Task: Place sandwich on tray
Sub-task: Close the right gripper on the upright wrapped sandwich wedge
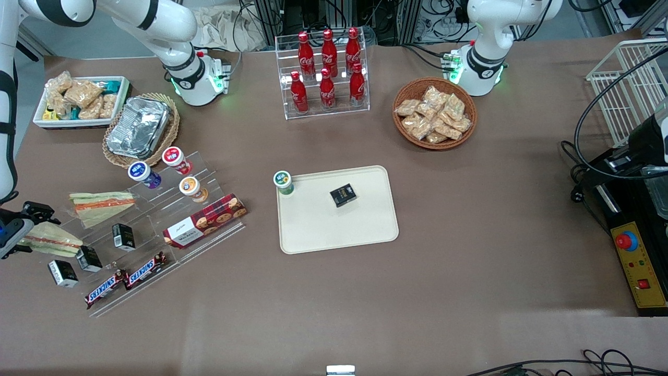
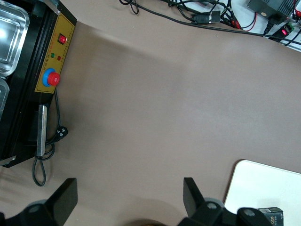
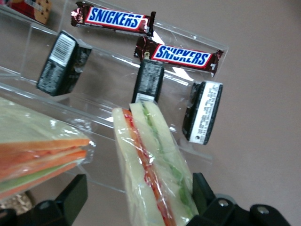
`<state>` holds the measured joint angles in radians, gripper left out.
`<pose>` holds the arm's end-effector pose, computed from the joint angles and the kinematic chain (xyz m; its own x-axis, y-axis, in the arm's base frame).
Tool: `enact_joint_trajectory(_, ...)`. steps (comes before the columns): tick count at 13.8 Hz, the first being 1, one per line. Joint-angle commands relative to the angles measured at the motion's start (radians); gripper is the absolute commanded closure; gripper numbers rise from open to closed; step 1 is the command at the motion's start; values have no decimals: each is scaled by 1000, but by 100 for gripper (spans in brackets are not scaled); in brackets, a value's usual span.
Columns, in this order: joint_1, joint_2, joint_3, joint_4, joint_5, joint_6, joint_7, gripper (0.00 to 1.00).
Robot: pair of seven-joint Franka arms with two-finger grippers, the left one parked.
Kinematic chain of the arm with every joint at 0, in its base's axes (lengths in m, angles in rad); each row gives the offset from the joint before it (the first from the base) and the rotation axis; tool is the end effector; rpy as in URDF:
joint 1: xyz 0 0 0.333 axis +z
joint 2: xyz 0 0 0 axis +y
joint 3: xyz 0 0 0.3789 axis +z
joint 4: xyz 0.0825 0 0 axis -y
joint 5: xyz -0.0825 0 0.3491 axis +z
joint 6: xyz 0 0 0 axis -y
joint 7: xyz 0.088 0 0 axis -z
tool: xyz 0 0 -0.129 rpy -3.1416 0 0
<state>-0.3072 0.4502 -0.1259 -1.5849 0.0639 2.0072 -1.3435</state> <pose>0.6179 -0.2653 0.4261 0.6259 0.7799 -0.0029 0.7796 -0.6258 -0.0240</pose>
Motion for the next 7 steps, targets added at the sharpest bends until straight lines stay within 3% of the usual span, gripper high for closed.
enact_joint_trajectory(1, -10, 25, 3, 19, 13, 16, -29, 1)
enact_joint_trajectory(7, -9, -8, 3, 19, 13, 4, -25, 1)
